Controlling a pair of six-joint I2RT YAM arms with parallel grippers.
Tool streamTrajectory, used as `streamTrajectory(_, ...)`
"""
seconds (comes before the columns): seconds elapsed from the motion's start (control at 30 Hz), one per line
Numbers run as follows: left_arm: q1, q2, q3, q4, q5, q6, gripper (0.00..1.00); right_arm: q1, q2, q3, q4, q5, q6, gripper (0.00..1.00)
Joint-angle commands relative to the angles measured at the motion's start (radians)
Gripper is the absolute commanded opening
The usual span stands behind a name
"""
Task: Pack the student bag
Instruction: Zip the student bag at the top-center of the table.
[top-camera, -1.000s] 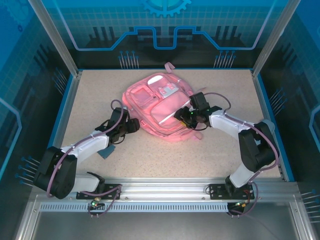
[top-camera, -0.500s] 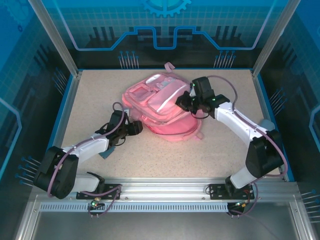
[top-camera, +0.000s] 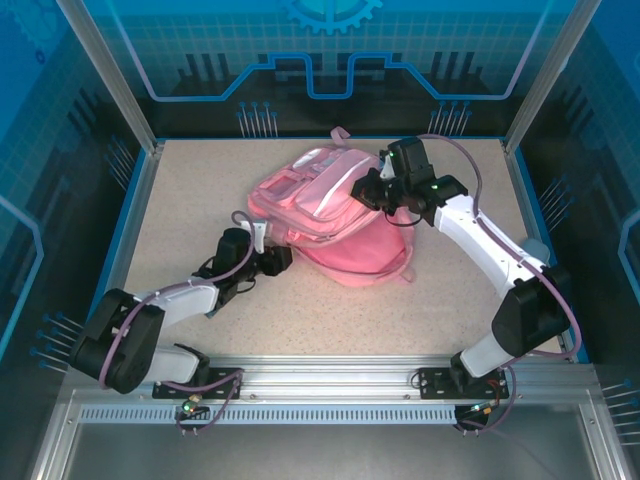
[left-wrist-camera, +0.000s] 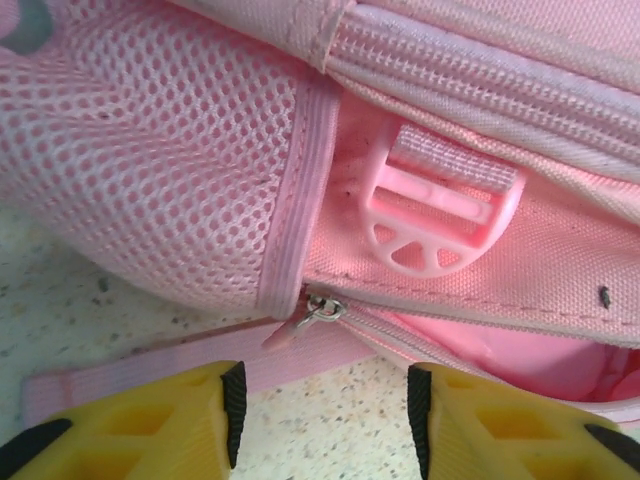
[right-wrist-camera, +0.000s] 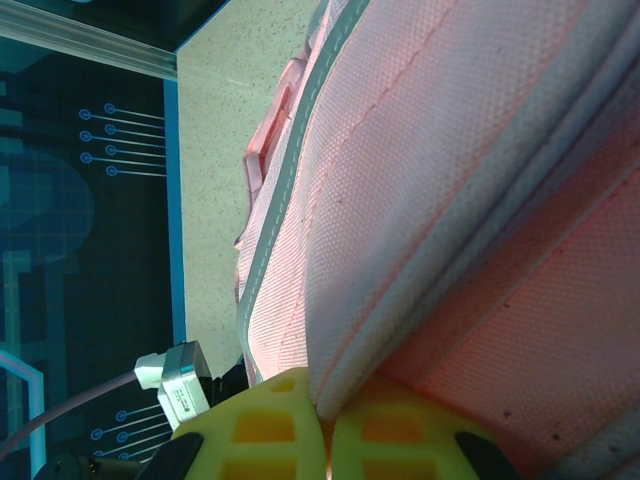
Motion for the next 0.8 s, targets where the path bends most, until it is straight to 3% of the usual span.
streamTrajectory(0.0, 0.007, 0.049, 0.003, 0.078, 0.056, 0.034, 0.46, -0.003, -0.022, 0.073, 0.067, -0.043, -0.039, 0.02)
streamTrajectory(0.37, 0.006, 0.183, 0.042, 0.167, 0.069, 0.029, 0.37, -0.011, -0.026, 0.063, 0.072, -0.049, -0.035, 0.02)
streamTrajectory(0.67, 0.008, 0.265, 0.083, 0.234, 0.116, 0.077, 0.44, -0.022, -0.045, 0.028, 0.08, -0.052, -0.028, 0.02)
streamTrajectory(0.77, 0.008, 0.284, 0.091, 0.244, 0.143, 0.086, 0.37, -0.027, -0.044, 0.023, 0.08, -0.052, -0.028, 0.02)
